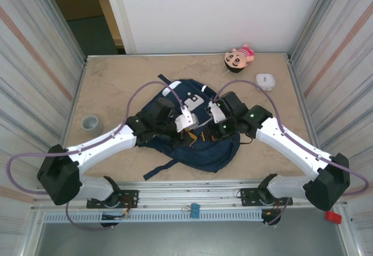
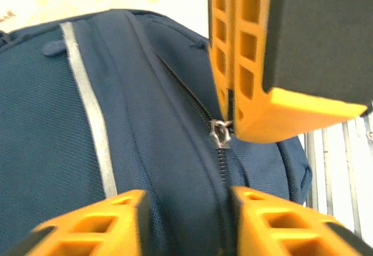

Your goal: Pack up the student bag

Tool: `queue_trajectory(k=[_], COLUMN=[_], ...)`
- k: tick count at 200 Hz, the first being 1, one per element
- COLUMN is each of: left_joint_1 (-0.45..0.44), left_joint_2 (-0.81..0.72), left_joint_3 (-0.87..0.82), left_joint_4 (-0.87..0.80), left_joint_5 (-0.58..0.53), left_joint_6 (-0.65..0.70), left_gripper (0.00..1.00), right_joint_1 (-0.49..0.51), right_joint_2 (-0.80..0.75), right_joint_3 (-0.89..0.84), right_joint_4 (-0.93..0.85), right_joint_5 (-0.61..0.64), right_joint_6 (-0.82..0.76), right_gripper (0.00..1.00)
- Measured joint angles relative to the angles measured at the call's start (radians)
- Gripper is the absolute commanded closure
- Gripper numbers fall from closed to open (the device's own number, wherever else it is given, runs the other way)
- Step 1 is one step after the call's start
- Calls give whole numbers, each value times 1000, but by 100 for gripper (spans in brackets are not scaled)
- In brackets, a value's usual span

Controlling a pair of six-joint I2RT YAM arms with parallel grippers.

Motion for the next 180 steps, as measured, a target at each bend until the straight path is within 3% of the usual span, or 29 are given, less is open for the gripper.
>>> queue_trajectory(k=[13,31,61,117,149,180], left_joint_1=[-10,-11,3,107,163,260], left_joint_2=[1,-2,-33,-192,-261,-285], left_joint_3=[2,3,-15,-131,-167,-171], left_joint_4=[0,0,0,-41,-84,-131], left_joint_5=[6,-1,8,83,66,29], left_joint_6=[12,38,79,201,260,290], left_gripper=[93,100,100,100,100,84], right_joint_1=[-18,-49,-145,-334,-341,-269], right_joint_2=[0,-14,-61,-65,-18,-15], right_joint_3=[0,-19,-85,-148,-148,-148], right_joint_4=[3,14,53,71,68,125], right_joint_5=[-10,-30,-98,-211,-249,-241], right_joint_6=[0,1,-1,-80,-116,-89], right_gripper=[100,100,100,100,100,100])
